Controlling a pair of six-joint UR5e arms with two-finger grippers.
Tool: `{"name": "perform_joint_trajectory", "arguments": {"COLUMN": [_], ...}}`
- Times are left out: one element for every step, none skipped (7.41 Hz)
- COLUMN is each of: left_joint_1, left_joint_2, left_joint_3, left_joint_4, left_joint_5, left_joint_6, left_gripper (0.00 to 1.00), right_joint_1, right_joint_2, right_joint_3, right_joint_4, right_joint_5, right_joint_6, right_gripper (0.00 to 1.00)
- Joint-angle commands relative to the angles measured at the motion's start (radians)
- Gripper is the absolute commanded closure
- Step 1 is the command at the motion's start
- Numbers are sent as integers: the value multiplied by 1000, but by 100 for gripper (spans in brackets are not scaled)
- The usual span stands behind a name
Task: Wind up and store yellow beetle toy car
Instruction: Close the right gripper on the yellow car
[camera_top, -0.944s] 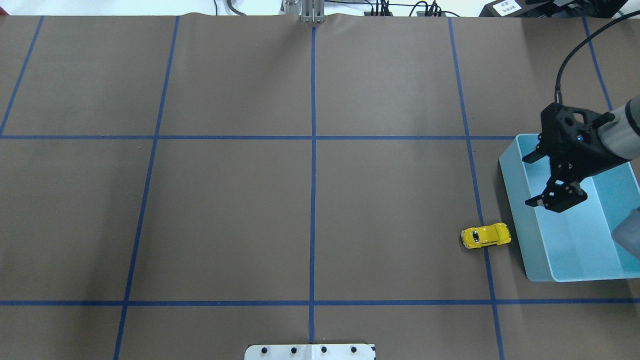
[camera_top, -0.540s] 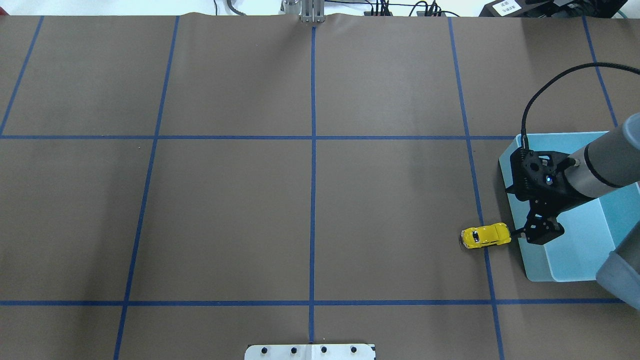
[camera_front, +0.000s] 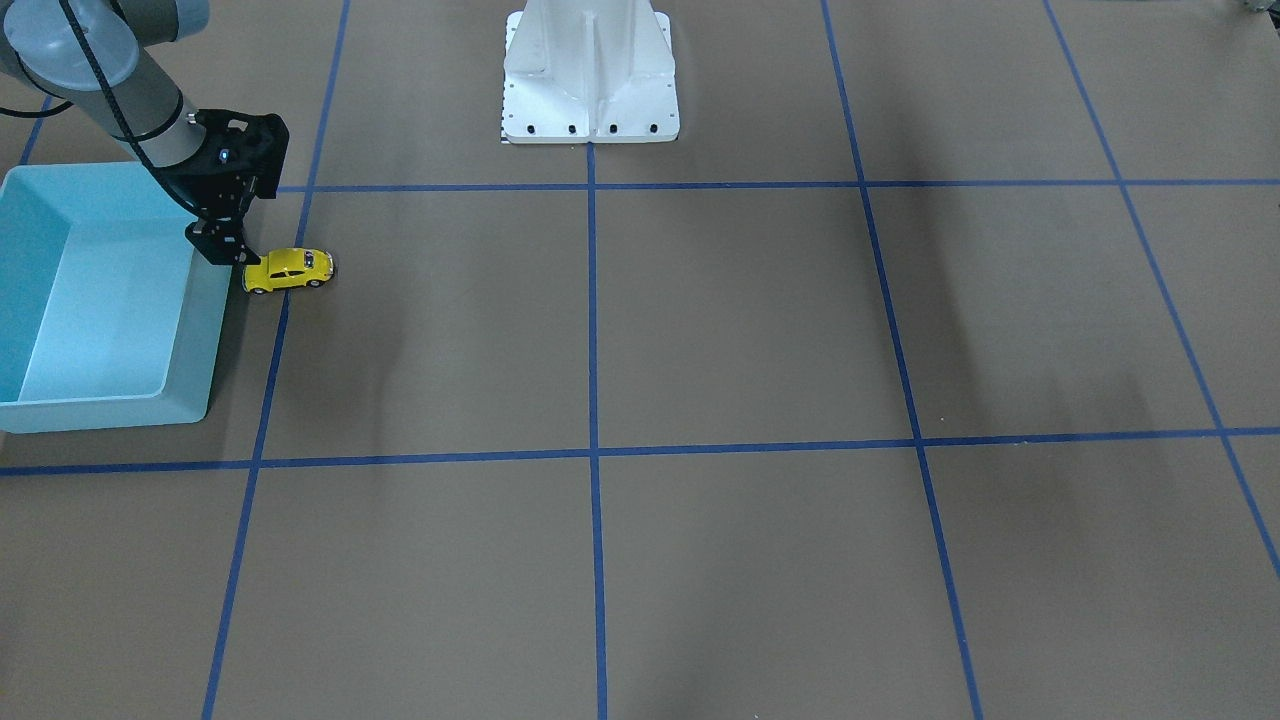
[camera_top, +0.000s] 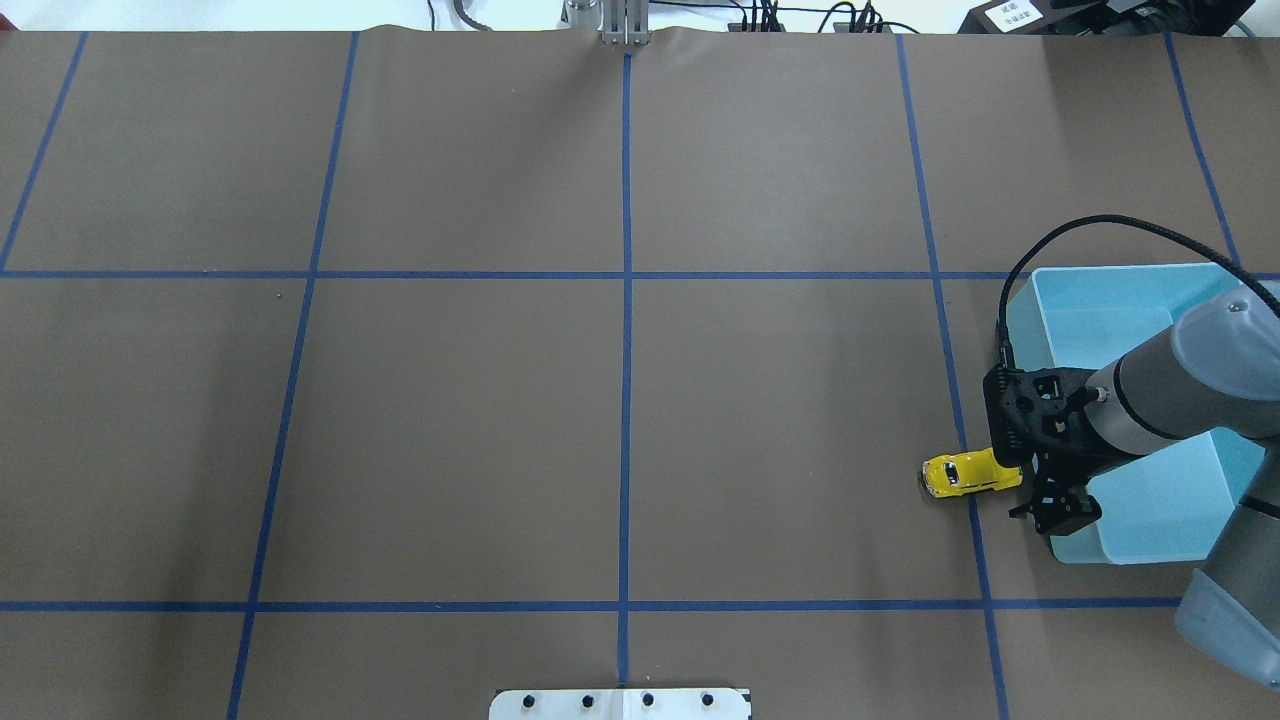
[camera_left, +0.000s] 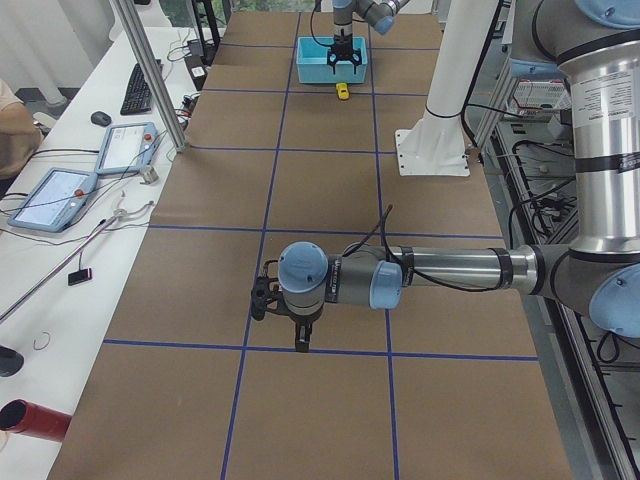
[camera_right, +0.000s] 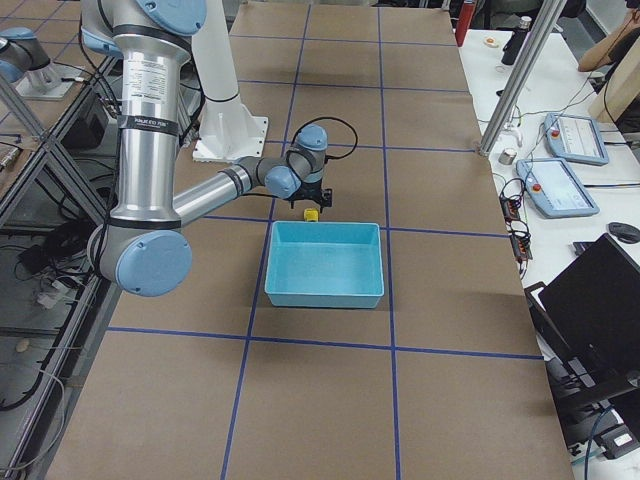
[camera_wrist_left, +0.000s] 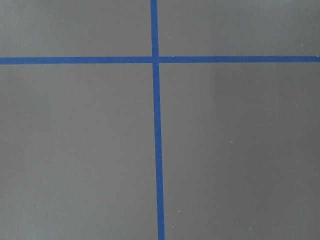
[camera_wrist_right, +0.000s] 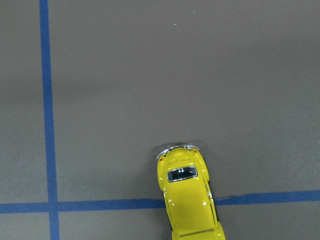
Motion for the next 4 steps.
{"name": "perform_joint_trajectory", "arguments": {"left_joint_1": [0, 0, 0, 0], "left_joint_2": [0, 0, 0, 0], "left_joint_3": [2, 4, 4, 5], "left_joint_4": [0, 1, 0, 0], "left_joint_5": [0, 3, 3, 3], "left_joint_6": [0, -2, -2, -2], "left_gripper": [0, 0, 0, 0], "right_joint_1": [-33, -35, -33, -32], "right_joint_2": [11, 14, 16, 26], "right_joint_3": [-30, -32, -34, -46], "right_joint_4": [3, 7, 8, 10], "right_joint_5": [-54, -61, -62, -65], "right_joint_6": [-2, -4, -7, -10], "right_gripper": [0, 0, 0, 0]}}
